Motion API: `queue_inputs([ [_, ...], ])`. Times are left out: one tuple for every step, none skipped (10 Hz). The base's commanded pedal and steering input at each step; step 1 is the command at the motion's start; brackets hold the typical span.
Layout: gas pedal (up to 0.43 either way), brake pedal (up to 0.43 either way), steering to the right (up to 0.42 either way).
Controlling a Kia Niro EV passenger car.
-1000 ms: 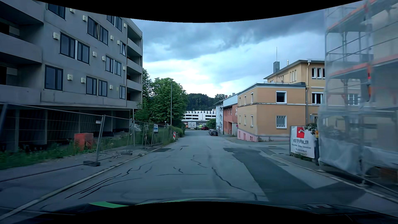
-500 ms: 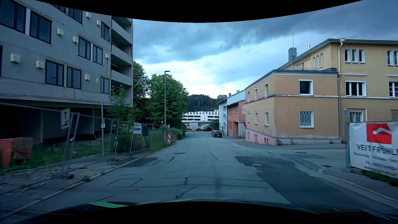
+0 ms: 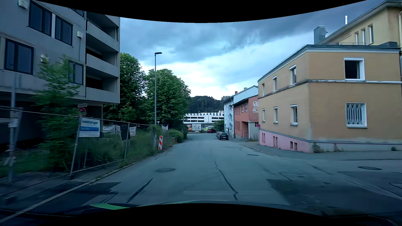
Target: Follow the waypoints while adhering to traffic rules and regulations
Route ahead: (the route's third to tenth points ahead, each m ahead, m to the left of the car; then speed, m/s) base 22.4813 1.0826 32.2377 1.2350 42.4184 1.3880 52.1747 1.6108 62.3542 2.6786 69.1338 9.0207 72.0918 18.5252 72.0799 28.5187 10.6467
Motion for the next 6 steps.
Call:
queue_inputs([
  [0.000,0.000,-0.008],
  [0.000,0.000,-0.007],
  [0.000,0.000,-0.004],
  [0.000,0.000,-0.003],
  [0.000,0.000,-0.003],
  [0.000,0.000,-0.003],
])
